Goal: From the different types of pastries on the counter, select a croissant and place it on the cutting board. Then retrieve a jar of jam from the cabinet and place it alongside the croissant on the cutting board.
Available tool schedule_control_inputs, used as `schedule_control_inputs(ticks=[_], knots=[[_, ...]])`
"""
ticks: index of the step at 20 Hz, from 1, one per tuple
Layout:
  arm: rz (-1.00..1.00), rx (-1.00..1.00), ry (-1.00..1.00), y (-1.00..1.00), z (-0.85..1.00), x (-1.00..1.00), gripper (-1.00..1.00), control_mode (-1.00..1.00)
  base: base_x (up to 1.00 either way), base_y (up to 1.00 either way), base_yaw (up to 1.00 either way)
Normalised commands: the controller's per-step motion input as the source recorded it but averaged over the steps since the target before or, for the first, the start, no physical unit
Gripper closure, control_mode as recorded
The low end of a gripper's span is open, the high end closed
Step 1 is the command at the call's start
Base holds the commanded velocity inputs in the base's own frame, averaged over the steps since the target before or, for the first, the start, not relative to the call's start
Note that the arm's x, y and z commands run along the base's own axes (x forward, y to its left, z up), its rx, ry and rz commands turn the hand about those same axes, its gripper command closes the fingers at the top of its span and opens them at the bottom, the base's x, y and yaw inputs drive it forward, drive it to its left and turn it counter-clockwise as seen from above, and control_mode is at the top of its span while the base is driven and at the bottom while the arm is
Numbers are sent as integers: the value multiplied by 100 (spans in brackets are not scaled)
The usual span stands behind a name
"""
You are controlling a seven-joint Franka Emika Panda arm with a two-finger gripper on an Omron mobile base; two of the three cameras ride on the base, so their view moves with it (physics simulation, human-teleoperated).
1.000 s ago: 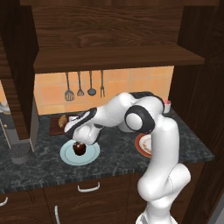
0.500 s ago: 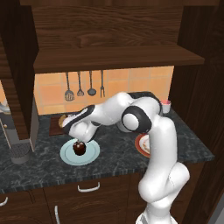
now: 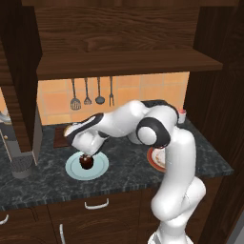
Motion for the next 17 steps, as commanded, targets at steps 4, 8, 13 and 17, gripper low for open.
schedule_control_inputs(ticks=[4, 8, 13, 17], knots=[[-2, 17, -4, -30, 99, -100, -100, -100, 0, 0, 0], [0, 14, -1, -49, 100, -91, -100, -100, 0, 0, 0], [1, 4, -3, -72, 90, -100, -100, -100, 0, 0, 0], [17, 0, 0, -67, 88, -100, -100, -100, 0, 0, 0]])
